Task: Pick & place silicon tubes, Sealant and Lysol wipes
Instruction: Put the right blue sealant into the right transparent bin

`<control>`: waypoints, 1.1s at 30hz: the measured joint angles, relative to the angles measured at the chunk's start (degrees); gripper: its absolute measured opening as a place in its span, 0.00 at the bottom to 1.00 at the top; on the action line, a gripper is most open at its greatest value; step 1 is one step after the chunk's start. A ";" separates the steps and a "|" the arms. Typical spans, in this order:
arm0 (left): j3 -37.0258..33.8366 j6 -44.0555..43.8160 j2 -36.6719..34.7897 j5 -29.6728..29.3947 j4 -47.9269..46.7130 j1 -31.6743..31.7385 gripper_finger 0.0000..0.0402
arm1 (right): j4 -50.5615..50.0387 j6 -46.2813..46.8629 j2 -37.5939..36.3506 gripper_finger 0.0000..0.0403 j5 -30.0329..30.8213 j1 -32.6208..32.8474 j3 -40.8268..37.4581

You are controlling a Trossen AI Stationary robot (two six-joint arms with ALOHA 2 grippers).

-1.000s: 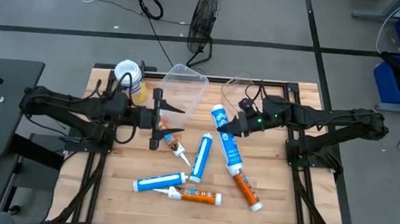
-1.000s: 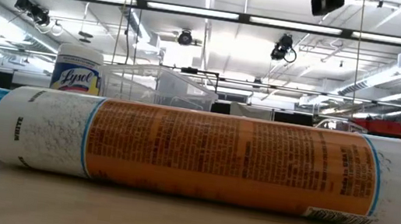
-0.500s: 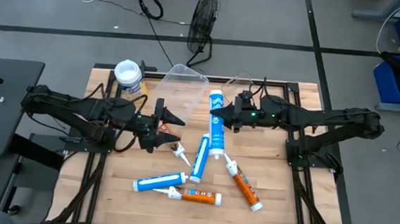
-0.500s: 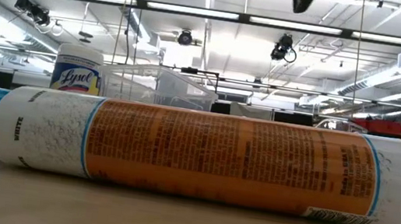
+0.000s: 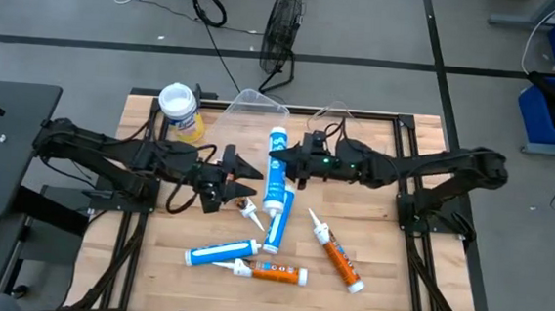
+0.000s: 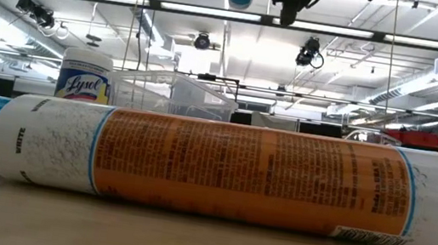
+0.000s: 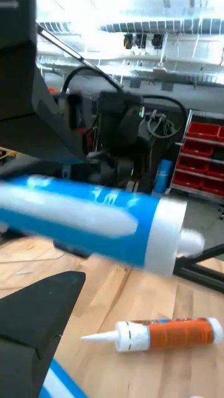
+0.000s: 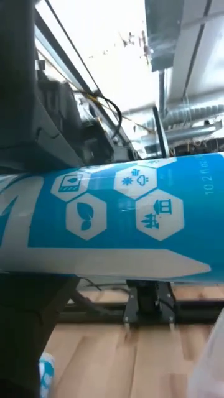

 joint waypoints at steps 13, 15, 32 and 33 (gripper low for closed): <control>0.02 -1.20 3.98 1.09 2.68 -0.35 0.77 | 2.64 2.12 0.90 0.51 1.43 0.01 -0.04; 0.02 -1.14 4.90 1.23 3.66 -0.60 0.78 | 2.18 2.02 0.93 0.51 1.71 0.04 -0.04; 0.00 0.30 8.02 1.34 10.18 -0.57 0.79 | 3.21 1.71 0.92 0.51 2.03 -0.01 -0.02; 0.00 0.30 8.01 1.33 10.21 -0.57 0.79 | 3.23 1.71 0.92 0.51 1.92 -0.01 -0.02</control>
